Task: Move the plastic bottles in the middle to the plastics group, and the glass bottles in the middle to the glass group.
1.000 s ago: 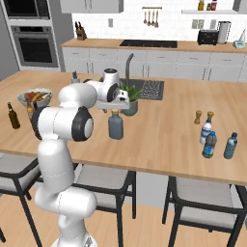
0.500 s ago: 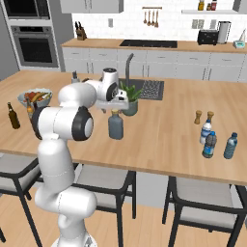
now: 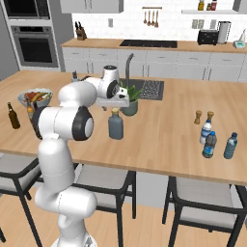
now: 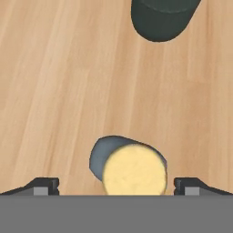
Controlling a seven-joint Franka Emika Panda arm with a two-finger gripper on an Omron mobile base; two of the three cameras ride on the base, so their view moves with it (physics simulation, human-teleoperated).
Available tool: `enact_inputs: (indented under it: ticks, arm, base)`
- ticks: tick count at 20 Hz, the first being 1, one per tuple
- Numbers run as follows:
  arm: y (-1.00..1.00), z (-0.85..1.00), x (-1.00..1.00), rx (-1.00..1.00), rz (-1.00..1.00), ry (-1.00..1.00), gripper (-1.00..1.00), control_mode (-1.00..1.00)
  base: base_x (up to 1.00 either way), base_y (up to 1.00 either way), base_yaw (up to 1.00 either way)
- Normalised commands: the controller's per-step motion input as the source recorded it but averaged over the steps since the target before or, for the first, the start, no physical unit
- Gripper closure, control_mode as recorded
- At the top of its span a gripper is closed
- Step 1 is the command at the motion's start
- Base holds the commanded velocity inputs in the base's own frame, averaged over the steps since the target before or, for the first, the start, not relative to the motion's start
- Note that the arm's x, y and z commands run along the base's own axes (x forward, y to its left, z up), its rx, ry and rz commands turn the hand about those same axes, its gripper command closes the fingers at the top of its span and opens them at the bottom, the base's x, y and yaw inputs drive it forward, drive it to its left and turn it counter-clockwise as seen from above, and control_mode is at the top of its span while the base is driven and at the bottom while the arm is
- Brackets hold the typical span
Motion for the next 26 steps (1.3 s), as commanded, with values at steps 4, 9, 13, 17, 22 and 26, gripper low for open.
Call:
enact_inputs:
  ticks: [4,9,13,17,22,26]
  arm:
    - [0.0,0.0,0.18,0.0,-0.01,0.0,-1.0,-1.0]
    - [0.0,-0.02,0.0,0.0,0.0,0.02,-1.0,-1.0]
    - [-0.02,-0.23,0.0,0.0,0.0,0.03,-1.0,-1.0]
    - [-0.01,-0.3,0.0,0.0,0.0,0.02,-1.0,-1.0]
    - [-0.02,-0.02,0.0,0.0,-0.01,0.0,-1.0,-1.0]
    - [0.0,0.0,0.0,0.0,0.0,0.0,1.0,-1.0]
  base:
    - [0.0,0.0,0.0]
    - [0.0,0.0,0.0]
    - [0.0,0.0,0.0]
    - [0.0,0.0,0.0]
    - [0.0,0.0,0.0]
    - [0.0,0.0,0.0]
